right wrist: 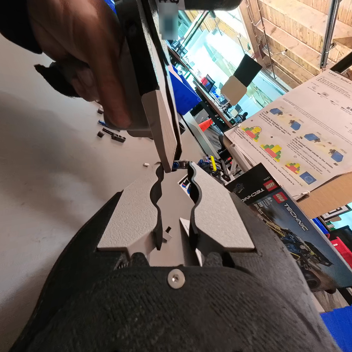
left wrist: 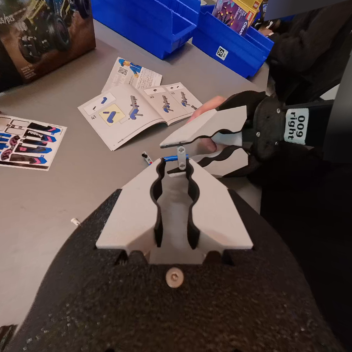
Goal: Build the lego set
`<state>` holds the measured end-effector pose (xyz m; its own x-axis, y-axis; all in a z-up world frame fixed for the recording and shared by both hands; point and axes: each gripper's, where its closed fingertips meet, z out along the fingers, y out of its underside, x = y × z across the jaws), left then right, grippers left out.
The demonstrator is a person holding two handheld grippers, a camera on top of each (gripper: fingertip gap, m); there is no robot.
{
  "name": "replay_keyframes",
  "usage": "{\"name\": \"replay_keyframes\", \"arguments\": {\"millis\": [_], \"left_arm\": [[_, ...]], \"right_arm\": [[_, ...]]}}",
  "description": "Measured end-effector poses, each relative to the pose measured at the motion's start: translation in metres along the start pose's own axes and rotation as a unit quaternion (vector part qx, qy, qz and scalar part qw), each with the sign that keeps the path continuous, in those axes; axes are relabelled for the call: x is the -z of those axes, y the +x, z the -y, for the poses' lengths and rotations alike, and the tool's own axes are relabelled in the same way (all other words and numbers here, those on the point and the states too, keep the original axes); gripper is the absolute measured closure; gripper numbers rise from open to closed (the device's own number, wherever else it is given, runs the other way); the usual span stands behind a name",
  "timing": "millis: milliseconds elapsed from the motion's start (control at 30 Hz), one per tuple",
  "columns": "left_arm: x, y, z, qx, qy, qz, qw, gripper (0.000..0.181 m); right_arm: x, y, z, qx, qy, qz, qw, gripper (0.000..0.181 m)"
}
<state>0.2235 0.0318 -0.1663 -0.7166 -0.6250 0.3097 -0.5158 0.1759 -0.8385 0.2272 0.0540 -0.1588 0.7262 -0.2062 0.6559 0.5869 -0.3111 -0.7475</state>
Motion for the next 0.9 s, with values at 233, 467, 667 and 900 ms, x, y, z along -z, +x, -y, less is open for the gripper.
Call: {"name": "replay_keyframes", "arguments": {"millis": [233, 467, 667, 900], "left_arm": [[-0.001, -0.003, -0.004, 0.014, 0.011, -0.004, 1.000, 0.164], [-0.002, -0.003, -0.002, 0.044, 0.030, -0.022, 0.998, 0.169], [0.005, -0.038, -0.005, 0.014, 0.014, 0.084, 0.996, 0.168], [0.004, -0.050, -0.024, 0.013, -0.028, 0.123, 0.992, 0.168]], "right_arm": [[-0.003, -0.002, -0.003, 0.021, -0.017, -0.006, 1.000, 0.158], [-0.004, 0.001, -0.005, 0.016, -0.021, -0.015, 1.000, 0.158], [0.002, 0.010, -0.011, -0.059, -0.012, -0.008, 0.998, 0.156], [0.005, -0.009, -0.027, -0.093, -0.088, 0.093, 0.987, 0.157]]}}
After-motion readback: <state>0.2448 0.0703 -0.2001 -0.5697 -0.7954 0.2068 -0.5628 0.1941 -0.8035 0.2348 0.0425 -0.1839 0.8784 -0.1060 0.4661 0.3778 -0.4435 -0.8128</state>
